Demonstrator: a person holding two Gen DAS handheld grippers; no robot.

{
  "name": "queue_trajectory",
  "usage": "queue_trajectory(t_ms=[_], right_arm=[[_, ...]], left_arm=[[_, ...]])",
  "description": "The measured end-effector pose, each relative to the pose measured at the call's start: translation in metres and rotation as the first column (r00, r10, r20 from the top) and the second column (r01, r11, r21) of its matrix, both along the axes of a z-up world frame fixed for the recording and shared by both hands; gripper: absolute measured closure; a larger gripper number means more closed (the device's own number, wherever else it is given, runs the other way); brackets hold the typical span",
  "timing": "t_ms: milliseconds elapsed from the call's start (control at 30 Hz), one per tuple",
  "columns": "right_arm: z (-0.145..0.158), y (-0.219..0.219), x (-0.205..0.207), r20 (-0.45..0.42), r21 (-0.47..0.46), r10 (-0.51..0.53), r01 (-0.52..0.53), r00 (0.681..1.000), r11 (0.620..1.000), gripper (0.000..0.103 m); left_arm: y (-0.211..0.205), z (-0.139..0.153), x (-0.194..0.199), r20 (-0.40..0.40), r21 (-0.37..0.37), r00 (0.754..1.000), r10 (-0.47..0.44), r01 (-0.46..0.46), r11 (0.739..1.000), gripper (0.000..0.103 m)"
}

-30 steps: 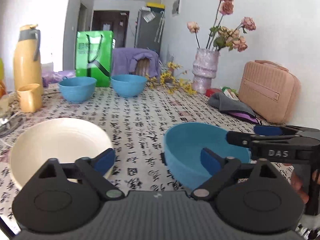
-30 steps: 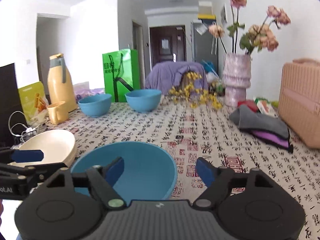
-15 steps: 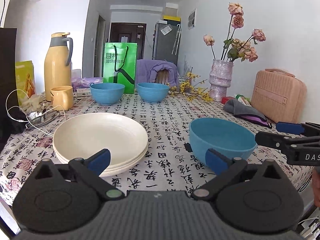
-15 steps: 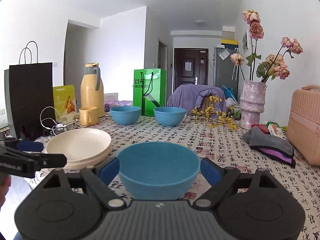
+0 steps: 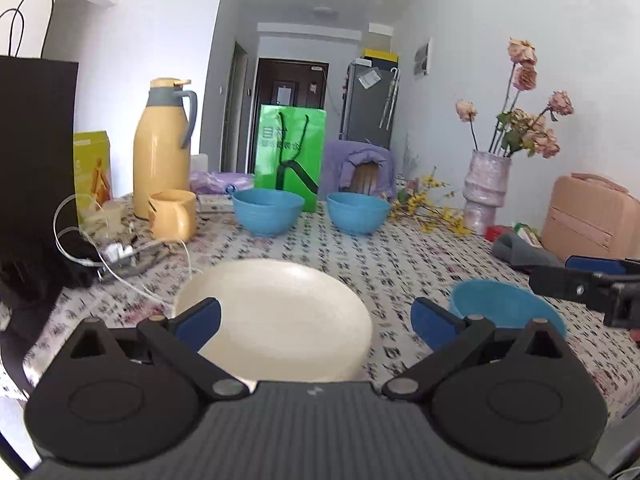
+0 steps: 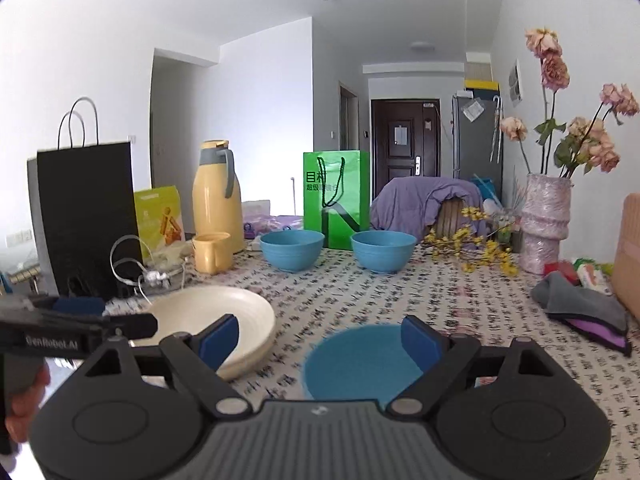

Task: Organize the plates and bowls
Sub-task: 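Lower the blue bowl beside the plate stack and open both tools, then move both tools to another blue bowl near the yellow mug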

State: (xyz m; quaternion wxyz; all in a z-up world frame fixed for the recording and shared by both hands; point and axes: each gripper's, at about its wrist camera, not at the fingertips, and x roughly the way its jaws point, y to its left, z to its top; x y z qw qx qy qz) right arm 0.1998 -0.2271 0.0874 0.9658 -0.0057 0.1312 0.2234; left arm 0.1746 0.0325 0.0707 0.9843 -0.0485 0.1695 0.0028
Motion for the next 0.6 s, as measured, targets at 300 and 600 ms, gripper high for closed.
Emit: queue_trajectory(t_ms=[300, 600], right_arm=[[0.065, 0.048, 0.076, -0.200, 0.147, 0.095, -0.066, 0.975, 0.987, 0.015], [0.102, 0.109, 0.180, -0.330, 0.184, 0.163, -0.106, 0.930, 0.977, 0.015]], left_arm=[[0.068, 0.042, 0.078, -0.006, -0.039, 1.000, -0.018, 0.017, 0.999, 0.000], [0.126, 0.071, 0.181, -0.039, -0.105, 0.997, -0.074, 0.069, 0.992, 0.000]])
